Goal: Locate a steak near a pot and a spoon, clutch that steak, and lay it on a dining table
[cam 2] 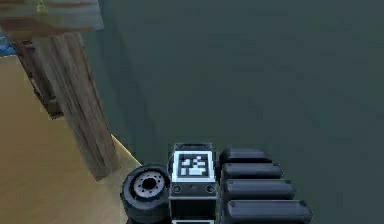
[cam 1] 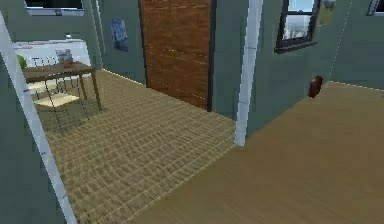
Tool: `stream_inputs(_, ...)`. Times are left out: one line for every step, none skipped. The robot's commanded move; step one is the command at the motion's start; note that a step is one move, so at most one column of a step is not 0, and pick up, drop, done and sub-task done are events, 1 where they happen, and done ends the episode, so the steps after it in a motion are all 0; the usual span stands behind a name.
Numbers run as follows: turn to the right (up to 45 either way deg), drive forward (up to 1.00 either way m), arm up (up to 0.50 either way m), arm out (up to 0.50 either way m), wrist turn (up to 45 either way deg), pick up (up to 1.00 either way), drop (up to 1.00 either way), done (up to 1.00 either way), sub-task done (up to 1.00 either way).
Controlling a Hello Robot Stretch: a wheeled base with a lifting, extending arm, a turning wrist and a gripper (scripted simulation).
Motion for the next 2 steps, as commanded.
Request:
stream_inputs(0.0, 0.15, 0.0, 0.0, 0.0, 0.0, 0.0, 0.0, 0.0)
stream_inputs(-45.0, 0.0, 0.0, 0.0, 0.0, 0.0, 0.0, 0.0, 0.0)
